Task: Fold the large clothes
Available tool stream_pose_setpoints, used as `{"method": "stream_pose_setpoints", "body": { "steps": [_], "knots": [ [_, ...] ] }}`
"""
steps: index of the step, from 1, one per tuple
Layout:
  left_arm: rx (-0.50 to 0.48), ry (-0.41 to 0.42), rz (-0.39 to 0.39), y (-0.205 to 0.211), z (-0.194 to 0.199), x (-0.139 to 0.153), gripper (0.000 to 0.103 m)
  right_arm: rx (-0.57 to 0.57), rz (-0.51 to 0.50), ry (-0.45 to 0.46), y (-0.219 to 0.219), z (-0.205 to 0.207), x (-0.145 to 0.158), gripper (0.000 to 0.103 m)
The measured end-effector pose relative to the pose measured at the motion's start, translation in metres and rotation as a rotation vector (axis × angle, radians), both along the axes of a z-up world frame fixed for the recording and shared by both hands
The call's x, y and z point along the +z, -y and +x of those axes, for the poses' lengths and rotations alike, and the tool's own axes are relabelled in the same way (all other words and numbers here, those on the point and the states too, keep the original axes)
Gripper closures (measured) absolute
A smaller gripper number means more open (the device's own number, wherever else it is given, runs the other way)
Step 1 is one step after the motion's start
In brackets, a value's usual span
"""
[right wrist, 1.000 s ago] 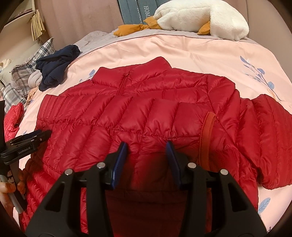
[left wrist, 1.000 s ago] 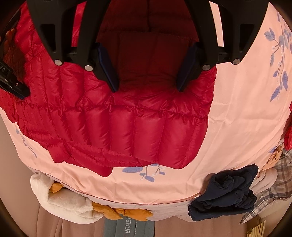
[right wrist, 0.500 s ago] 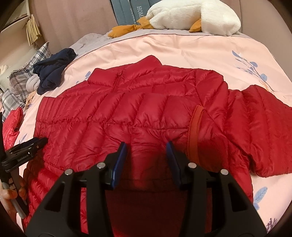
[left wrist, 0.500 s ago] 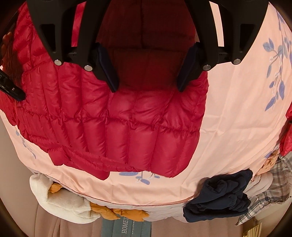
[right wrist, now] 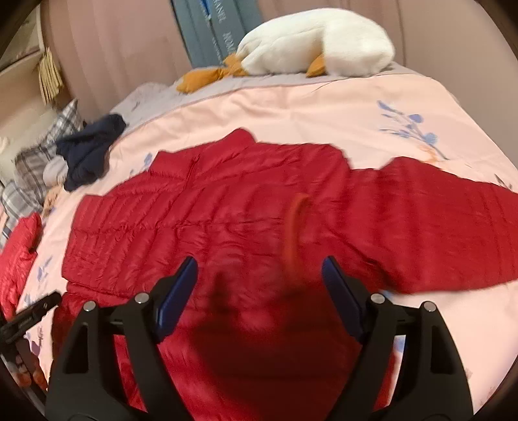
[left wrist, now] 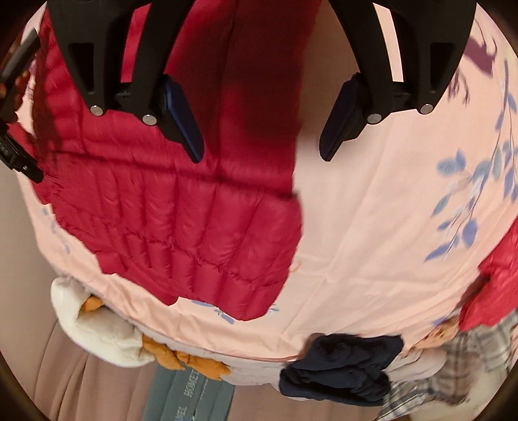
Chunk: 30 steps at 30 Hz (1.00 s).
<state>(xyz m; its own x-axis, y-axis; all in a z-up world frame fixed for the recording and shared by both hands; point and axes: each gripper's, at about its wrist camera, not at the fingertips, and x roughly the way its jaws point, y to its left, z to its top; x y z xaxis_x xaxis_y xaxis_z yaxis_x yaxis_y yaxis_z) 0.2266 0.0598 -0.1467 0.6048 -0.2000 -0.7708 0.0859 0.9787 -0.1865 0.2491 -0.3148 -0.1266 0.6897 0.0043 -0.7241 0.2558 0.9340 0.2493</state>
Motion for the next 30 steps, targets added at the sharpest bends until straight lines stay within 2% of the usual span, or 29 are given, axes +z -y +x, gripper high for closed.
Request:
{"method": "stream_pose_setpoints", "body": {
  "steps": [3, 6, 11, 14, 15, 18, 23, 26, 30],
  "knots": [
    [0.000, 0.024, -0.032, -0.013, -0.032, 0.006, 0.017, -0.022, 0.021, 0.039, 0.015, -0.026, 0.008, 0.019],
    [-0.014, 0.023, -0.046, -0.020, -0.067, 0.005, 0.016, -0.072, 0.083, 0.068, 0.041, -0.060, 0.013, 0.017],
    [-0.036, 0.023, -0.004, -0.017, -0.110, 0.001, 0.016, -0.163, 0.216, 0.074, 0.085, -0.101, 0.007, 0.009],
    [-0.048, 0.009, -0.021, -0.016, -0.132, 0.000, 0.016, -0.223, 0.260, 0.076, 0.111, -0.128, 0.001, 0.007],
    [-0.047, 0.007, -0.027, -0.015, -0.137, 0.001, 0.016, -0.245, 0.271, 0.078, 0.119, -0.137, -0.001, 0.006],
    [-0.050, 0.005, -0.055, -0.011, -0.153, 0.004, 0.006, -0.295, 0.303, 0.084, 0.143, -0.160, -0.006, 0.006],
    [-0.083, 0.004, -0.071, 0.006, -0.163, 0.010, 0.006, -0.373, 0.324, 0.091, 0.177, -0.188, -0.011, 0.006],
    [-0.109, 0.007, -0.089, 0.017, -0.165, 0.014, 0.006, -0.427, 0.374, 0.102, 0.203, -0.202, -0.020, 0.006],
    [-0.133, 0.006, -0.095, 0.031, -0.165, 0.019, 0.006, -0.515, 0.488, 0.113, 0.237, -0.209, -0.043, 0.006]
  ]
}}
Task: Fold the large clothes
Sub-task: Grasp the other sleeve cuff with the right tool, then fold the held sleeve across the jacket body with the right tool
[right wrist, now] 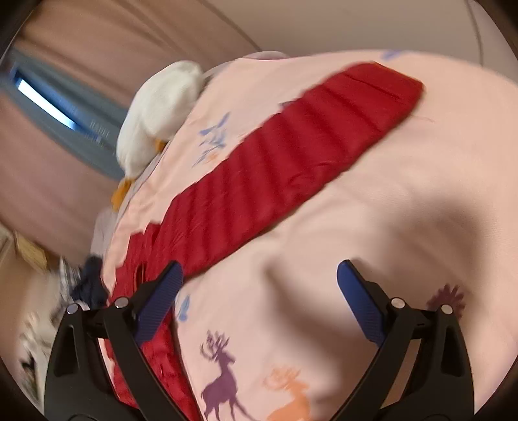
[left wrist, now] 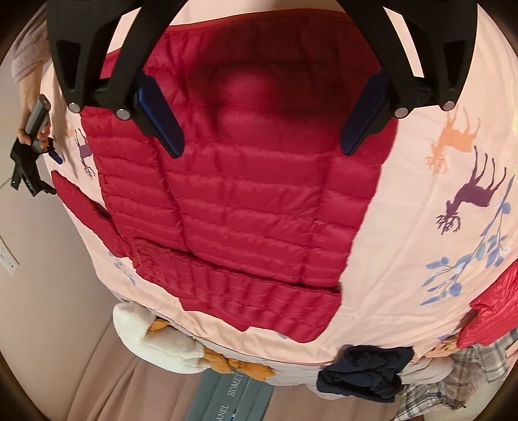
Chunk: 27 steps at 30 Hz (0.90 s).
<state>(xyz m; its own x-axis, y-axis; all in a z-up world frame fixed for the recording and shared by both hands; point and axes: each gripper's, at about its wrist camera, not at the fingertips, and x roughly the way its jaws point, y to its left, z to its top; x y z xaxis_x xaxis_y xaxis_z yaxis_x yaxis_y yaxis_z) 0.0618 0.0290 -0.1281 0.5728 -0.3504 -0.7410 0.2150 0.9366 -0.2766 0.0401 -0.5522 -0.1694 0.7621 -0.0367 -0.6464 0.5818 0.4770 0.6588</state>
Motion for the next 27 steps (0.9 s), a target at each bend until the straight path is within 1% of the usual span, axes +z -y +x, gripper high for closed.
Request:
{"method": "stream_pose_setpoints", "body": {
  "steps": [3, 7, 9, 13, 15, 16, 17, 18, 19, 20, 21, 22, 23, 24, 27],
  "knots": [
    [-0.010, 0.009, 0.024, 0.010, 0.000, 0.002, 0.006, -0.039, 0.044, 0.024, 0.017, 0.004, -0.012, 0.006],
    [-0.014, 0.002, 0.037, 0.019, 0.004, 0.001, 0.006, -0.076, 0.055, 0.056, 0.033, 0.018, -0.013, 0.006],
    [-0.014, -0.005, 0.040, 0.022, 0.008, -0.001, 0.006, -0.099, 0.067, 0.061, 0.041, 0.023, -0.014, 0.008],
    [-0.011, -0.013, 0.042, 0.026, 0.011, -0.002, 0.006, -0.197, 0.102, 0.079, 0.063, 0.030, -0.021, 0.015],
    [-0.007, -0.017, 0.060, 0.028, 0.013, -0.004, 0.006, -0.266, 0.110, 0.083, 0.074, 0.028, -0.025, 0.027],
    [-0.004, -0.019, 0.065, 0.028, 0.014, -0.005, 0.006, -0.285, 0.111, 0.082, 0.077, 0.028, -0.027, 0.030],
    [-0.002, -0.021, 0.066, 0.028, 0.015, -0.005, 0.006, -0.302, 0.106, 0.073, 0.080, 0.028, -0.028, 0.039],
    [0.001, -0.023, 0.064, 0.027, 0.016, -0.006, 0.006, -0.309, 0.097, 0.062, 0.082, 0.030, -0.029, 0.051],
    [0.003, -0.024, 0.063, 0.026, 0.017, -0.006, 0.006, -0.314, 0.081, 0.037, 0.083, 0.031, -0.030, 0.058],
    [0.004, -0.026, 0.062, 0.026, 0.018, -0.007, 0.006, -0.314, 0.065, 0.011, 0.085, 0.033, -0.032, 0.074],
    [0.006, -0.028, 0.062, 0.025, 0.019, -0.007, 0.006, -0.316, 0.051, -0.010, 0.086, 0.033, -0.032, 0.083],
    [0.008, -0.030, 0.062, 0.024, 0.019, -0.007, 0.006, -0.318, 0.035, -0.019, 0.085, 0.033, -0.030, 0.087],
    [0.010, -0.030, 0.062, 0.023, 0.019, -0.006, 0.006, -0.319, 0.012, -0.028, 0.084, 0.034, -0.027, 0.093],
    [0.011, -0.029, 0.060, 0.022, 0.019, -0.006, 0.006, -0.314, -0.028, -0.038, 0.080, 0.036, -0.020, 0.097],
    [0.016, -0.036, 0.040, 0.018, 0.019, -0.006, 0.006, -0.219, -0.268, -0.046, 0.051, 0.061, 0.027, 0.098]
  ]
}}
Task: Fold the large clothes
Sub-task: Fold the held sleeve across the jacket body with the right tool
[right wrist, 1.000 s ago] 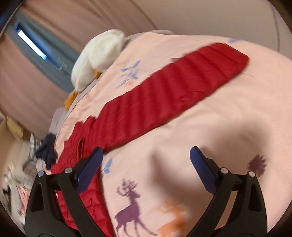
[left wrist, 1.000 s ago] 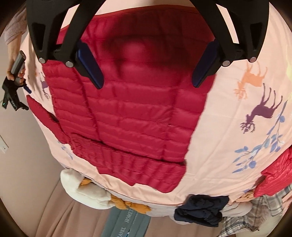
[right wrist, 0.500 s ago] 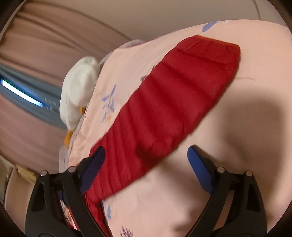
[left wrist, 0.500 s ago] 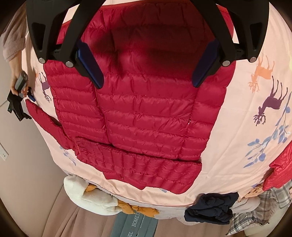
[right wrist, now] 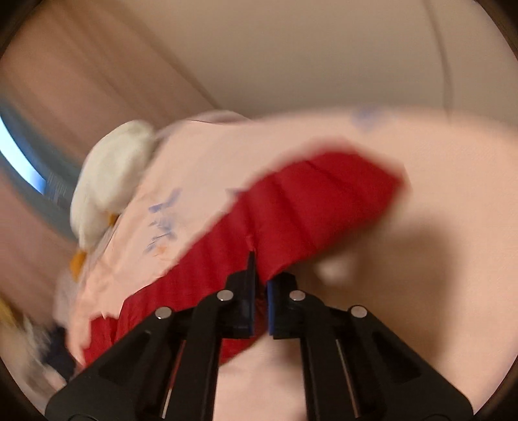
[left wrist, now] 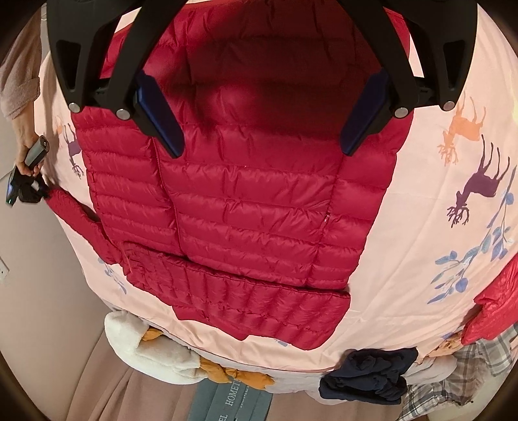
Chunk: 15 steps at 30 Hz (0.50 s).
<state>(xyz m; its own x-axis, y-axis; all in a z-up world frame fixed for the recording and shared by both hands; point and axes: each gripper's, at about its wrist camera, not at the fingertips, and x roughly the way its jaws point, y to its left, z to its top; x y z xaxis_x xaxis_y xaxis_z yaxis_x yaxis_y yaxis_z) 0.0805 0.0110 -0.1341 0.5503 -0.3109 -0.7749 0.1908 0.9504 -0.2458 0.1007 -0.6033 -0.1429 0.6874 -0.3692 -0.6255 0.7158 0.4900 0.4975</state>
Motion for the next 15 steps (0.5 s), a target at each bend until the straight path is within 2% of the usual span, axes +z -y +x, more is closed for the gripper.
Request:
{"method": "stream_pose_setpoints", "body": {
  "steps": [3, 4, 8, 11, 14, 15],
  "knots": [
    [0.003, -0.007, -0.024, -0.002, -0.001, 0.000, 0.006, 0.173, -0.233, -0.017, -0.050, 0.026, 0.050, 0.098],
    [0.002, -0.007, -0.031, -0.003, -0.001, 0.000, 0.006, 0.259, -0.332, -0.022, -0.079, 0.040, 0.069, 0.098],
    [-0.001, -0.006, -0.077, -0.008, -0.007, 0.003, 0.006, 0.523, -0.601, -0.035, -0.177, 0.071, 0.103, 0.097],
    [0.000, -0.010, -0.101, -0.011, -0.010, 0.003, 0.006, 0.691, -0.713, -0.045, -0.244, 0.081, 0.101, 0.095],
    [0.009, -0.017, -0.131, -0.018, -0.012, 0.002, 0.006, 0.852, -0.744, -0.075, -0.303, 0.088, 0.083, 0.091],
    [0.013, -0.020, -0.141, -0.021, -0.012, 0.002, 0.006, 0.916, -0.745, -0.103, -0.323, 0.093, 0.069, 0.083]
  ]
}}
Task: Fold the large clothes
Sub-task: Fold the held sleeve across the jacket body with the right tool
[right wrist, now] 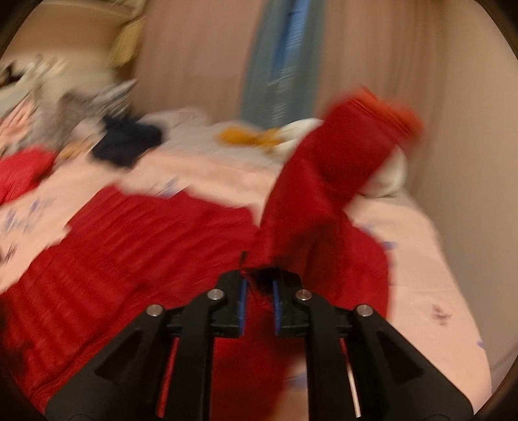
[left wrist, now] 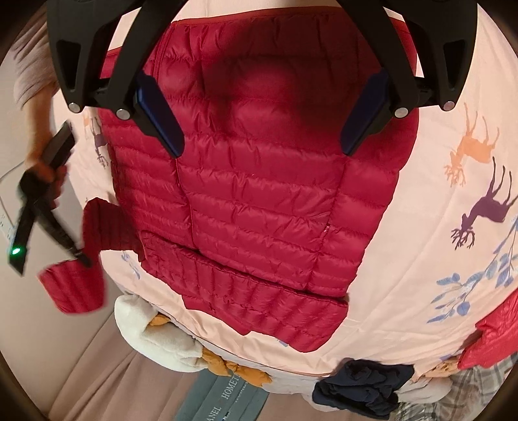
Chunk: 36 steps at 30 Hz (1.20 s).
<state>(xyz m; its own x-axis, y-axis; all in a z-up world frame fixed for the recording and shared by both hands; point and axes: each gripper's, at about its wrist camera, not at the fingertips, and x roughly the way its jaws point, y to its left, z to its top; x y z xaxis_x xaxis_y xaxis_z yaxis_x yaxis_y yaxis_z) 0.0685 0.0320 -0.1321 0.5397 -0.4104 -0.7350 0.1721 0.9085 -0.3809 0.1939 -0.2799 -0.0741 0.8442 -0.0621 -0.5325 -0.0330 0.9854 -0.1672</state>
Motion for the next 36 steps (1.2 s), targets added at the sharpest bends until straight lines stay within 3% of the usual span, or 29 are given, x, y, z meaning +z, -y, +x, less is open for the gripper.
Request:
{"method": "stream_pose_setpoints", "body": {
  "steps": [1, 2, 3, 9, 19, 27, 33, 36],
  "knots": [
    [0.005, -0.003, -0.014, -0.004, 0.000, -0.001, 0.006, 0.022, -0.015, -0.032, -0.012, 0.001, -0.010, 0.075],
    [0.008, -0.006, -0.025, -0.006, -0.001, -0.001, 0.006, 0.044, -0.032, -0.075, -0.025, 0.004, -0.023, 0.058],
    [0.011, -0.011, -0.040, -0.010, -0.001, -0.002, 0.006, 0.061, -0.042, -0.110, -0.035, 0.004, -0.035, 0.048],
    [0.013, -0.037, -0.106, -0.021, 0.007, -0.005, 0.006, 0.088, 0.007, -0.142, -0.046, -0.024, -0.053, 0.039],
    [-0.122, -0.103, -0.330, 0.035, 0.076, 0.002, 0.006, 0.064, 0.337, -0.114, -0.025, -0.061, -0.038, 0.036],
    [-0.189, -0.261, -0.570, 0.092, 0.143, -0.027, 0.006, 0.085, 0.756, -0.111, 0.004, -0.078, -0.056, 0.032],
    [-0.158, -0.258, -0.590, 0.112, 0.171, -0.036, 0.006, 0.080, 0.901, -0.102, 0.019, -0.083, -0.073, 0.032],
    [-0.149, -0.246, -0.570, 0.120, 0.180, -0.035, 0.017, 0.075, 0.948, -0.089, 0.026, -0.083, -0.078, 0.031]
  ]
}}
